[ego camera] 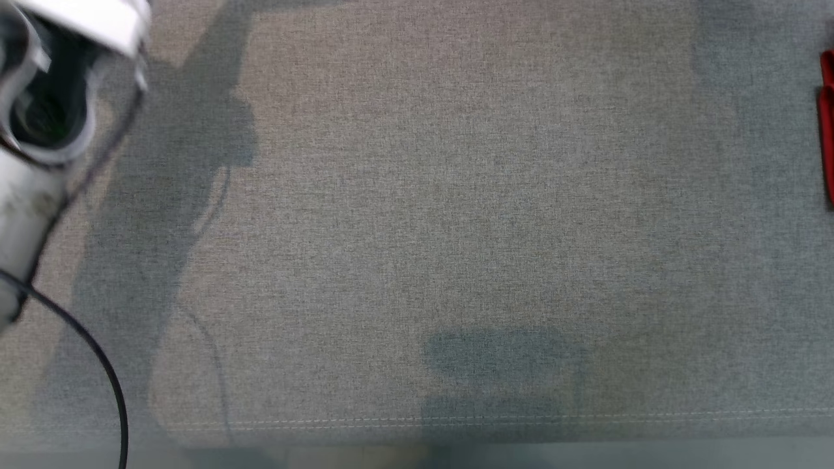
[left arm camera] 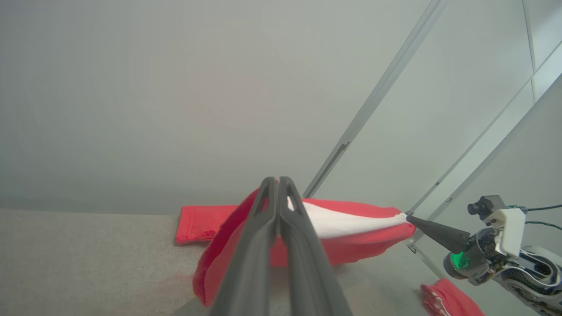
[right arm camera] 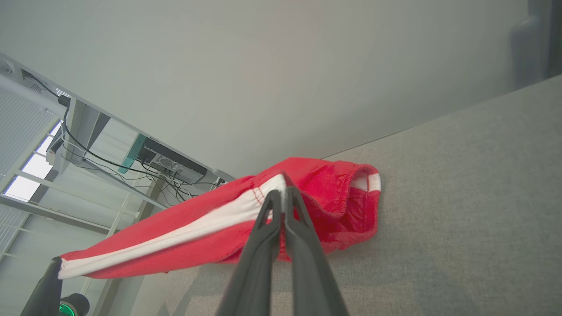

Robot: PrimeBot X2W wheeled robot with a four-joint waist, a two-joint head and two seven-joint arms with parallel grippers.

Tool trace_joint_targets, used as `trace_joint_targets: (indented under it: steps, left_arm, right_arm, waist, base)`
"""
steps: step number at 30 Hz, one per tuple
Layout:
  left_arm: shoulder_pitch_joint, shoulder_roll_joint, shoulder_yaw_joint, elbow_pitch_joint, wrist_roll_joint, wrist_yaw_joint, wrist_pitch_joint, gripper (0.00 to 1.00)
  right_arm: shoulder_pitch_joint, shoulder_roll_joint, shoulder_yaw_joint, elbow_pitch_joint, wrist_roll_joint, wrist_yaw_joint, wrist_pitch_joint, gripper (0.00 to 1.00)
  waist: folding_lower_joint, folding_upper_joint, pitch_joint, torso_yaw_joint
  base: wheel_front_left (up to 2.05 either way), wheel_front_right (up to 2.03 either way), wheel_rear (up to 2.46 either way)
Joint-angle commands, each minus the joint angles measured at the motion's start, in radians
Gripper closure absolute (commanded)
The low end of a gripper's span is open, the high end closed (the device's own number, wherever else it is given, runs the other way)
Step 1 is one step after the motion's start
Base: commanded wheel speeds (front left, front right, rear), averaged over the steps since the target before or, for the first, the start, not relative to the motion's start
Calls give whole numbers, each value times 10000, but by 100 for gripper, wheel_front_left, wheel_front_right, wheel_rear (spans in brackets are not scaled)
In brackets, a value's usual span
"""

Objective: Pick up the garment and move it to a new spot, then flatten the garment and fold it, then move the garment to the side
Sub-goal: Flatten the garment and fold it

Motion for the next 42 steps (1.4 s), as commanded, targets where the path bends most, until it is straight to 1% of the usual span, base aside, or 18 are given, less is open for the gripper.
trace_joint_targets:
  steps: [1,3,5,6,9,11,15,20,26,31,37,42]
  left_arm:
    - [573,667,3,-282,-208,-69,-124,100]
    - [1160,813,-530,-498,-250,-69,-165,100]
    - [1780,863,-856,-664,-555,-69,-288,100]
    - [1780,863,-856,-664,-555,-69,-288,100]
    - [2507,1098,-1327,-794,-587,-70,-531,100]
    - [2946,1236,-1505,-799,-578,-70,-699,100]
    - [3857,1240,-1390,-884,-902,-70,-882,100]
    - [4881,1032,-1017,-874,-861,-70,-923,100]
    - [6138,493,-104,-675,-576,-70,-927,100]
    - [7024,87,363,-535,-363,-70,-928,100]
    - [7615,-176,465,-377,-249,-71,-928,100]
    - [8065,-270,192,-171,-112,-71,-928,100]
  right_arm:
    - [968,-268,54,-233,344,2,542,100]
    - [1743,-534,113,-472,664,2,1035,100]
    - [2565,-795,147,-783,983,2,1429,100]
    - [2565,-795,147,-783,983,2,1429,100]
    - [3687,-1178,134,-1333,1354,2,1706,100]
    - [4310,-1341,90,-1694,1476,2,1594,100]
    - [5458,-1434,34,-2350,1684,2,1267,100]
    - [6606,-1383,46,-2822,1868,2,957,100]
    - [7575,-1201,77,-2950,1974,2,609,100]
    - [8135,-996,83,-2965,2078,2,434,100]
    - [8602,-762,132,-2954,2154,2,406,100]
    - [9035,-630,191,-3065,2143,2,368,100]
  waist:
    - [0,0,-87,17]
    - [0,0,-209,44]
    - [0,0,-425,82]
    - [0,0,-425,82]
    - [0,0,-798,120]
    - [0,0,-1076,129]
    - [0,0,-1677,154]
    - [0,0,-2415,212]
    - [0,0,-3076,226]
    - [0,0,-3425,153]
    - [0,0,-3763,90]
    - [0,0,-4121,67]
  base:
    - [0,0,0]
    - [0,0,0]
    - [0,0,0]
    - [0,0,0]
    - [0,0,0]
    - [0,0,0]
    - [0,0,0]
    - [0,0,0]
    - [0,0,0]
    - [0,0,0]
    - [0,0,0]
    - [0,0,0]
